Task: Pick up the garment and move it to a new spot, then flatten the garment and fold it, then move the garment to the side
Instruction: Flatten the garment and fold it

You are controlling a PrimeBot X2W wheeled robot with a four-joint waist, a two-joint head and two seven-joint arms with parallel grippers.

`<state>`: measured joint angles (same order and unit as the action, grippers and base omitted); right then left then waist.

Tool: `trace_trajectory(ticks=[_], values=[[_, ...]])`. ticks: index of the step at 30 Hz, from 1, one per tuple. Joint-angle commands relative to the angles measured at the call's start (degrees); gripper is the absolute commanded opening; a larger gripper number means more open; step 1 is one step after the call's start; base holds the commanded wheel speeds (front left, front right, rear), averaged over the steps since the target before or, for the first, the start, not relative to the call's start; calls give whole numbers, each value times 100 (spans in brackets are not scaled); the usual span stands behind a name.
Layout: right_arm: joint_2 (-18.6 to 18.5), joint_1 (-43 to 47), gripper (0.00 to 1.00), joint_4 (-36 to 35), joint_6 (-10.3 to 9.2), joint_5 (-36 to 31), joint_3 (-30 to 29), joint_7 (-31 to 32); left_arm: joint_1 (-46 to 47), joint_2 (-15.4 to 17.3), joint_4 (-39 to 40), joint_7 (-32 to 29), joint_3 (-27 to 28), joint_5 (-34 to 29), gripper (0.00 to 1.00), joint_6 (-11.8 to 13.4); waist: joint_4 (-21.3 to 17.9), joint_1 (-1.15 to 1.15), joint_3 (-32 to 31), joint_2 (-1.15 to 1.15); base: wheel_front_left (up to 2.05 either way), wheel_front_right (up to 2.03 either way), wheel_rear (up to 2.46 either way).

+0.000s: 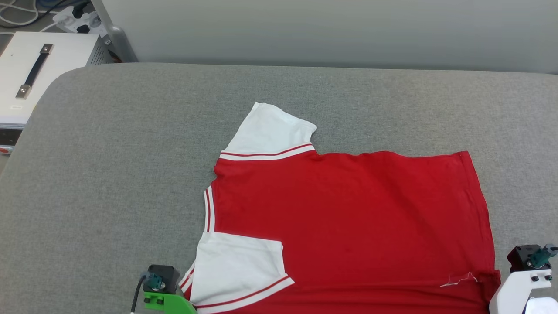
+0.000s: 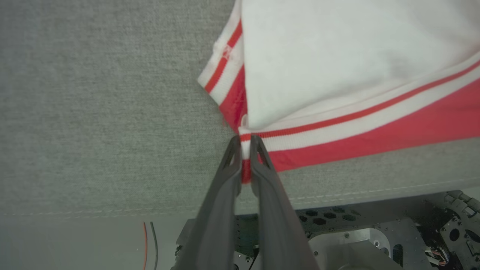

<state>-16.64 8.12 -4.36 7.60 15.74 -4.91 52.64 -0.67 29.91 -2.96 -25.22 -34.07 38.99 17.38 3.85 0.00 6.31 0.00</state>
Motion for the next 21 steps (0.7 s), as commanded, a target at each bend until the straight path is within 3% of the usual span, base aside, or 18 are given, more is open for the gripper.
trace_trajectory(ticks=[1,2,3,4,5,13,21], values=[[-27,-32,0,90,-11,-67,-33,-66,84,8,-122,34,11,18,0,-8,-7,0,34,0,0,0,0],[-15,-53,0,147,-11,-83,-27,-104,109,-10,-165,57,4,15,0,-23,-8,0,44,0,0,0,0],[-3,-72,0,186,-11,-91,-28,-132,130,-23,-190,83,1,7,34,-34,-8,0,52,0,0,0,0],[9,-100,40,214,-11,-106,-27,-191,156,-34,-219,120,-4,-11,92,-44,-7,0,60,0,0,0,0],[24,-121,100,236,-11,-116,-35,-240,171,-43,-243,141,-7,-19,100,-49,-8,0,62,0,0,0,0],[-43,-227,100,185,-11,50,52,-439,231,-46,-131,336,134,58,100,-65,-60,0,-53,0,0,0,0],[-65,-382,100,-642,-11,459,-34,-452,409,260,692,479,561,188,100,-69,-252,0,-75,0,0,0,0]])
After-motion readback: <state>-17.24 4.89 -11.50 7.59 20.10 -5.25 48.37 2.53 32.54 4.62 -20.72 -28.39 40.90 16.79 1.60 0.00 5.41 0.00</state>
